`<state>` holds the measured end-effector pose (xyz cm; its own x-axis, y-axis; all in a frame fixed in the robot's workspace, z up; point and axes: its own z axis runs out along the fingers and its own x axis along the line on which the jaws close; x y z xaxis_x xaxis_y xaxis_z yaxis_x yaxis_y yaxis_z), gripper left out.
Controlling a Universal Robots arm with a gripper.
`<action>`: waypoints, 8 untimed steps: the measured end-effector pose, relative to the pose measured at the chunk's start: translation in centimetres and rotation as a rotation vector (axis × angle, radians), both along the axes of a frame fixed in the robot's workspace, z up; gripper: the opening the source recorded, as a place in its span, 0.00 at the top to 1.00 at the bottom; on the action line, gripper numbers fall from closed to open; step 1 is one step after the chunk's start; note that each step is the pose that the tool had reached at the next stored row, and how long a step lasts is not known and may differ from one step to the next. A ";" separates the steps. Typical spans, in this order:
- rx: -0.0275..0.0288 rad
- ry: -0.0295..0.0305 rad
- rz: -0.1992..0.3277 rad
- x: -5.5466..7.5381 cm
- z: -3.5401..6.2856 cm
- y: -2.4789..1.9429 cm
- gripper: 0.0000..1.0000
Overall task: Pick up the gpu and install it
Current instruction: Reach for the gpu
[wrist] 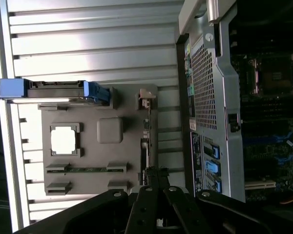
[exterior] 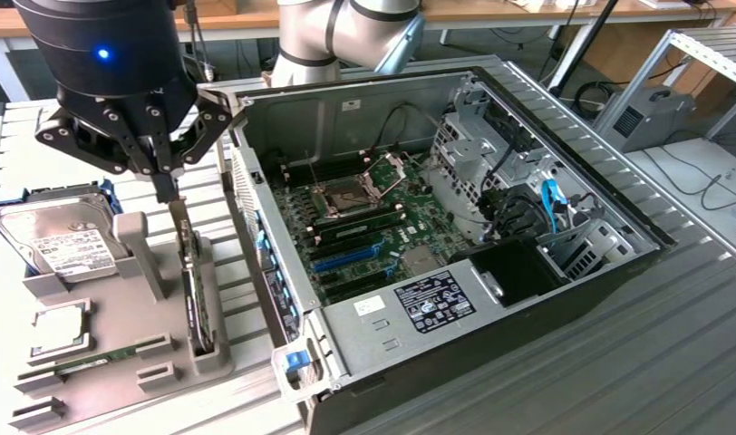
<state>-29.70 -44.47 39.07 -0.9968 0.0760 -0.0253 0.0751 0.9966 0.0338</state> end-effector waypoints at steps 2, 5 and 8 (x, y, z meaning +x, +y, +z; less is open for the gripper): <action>-0.0006 0.0000 0.000 0.0 -0.01 -0.06 0.89; -0.0014 0.0000 0.000 0.0 -0.03 -0.14 0.89; -0.0020 0.0000 0.000 0.0 -0.05 -0.26 0.89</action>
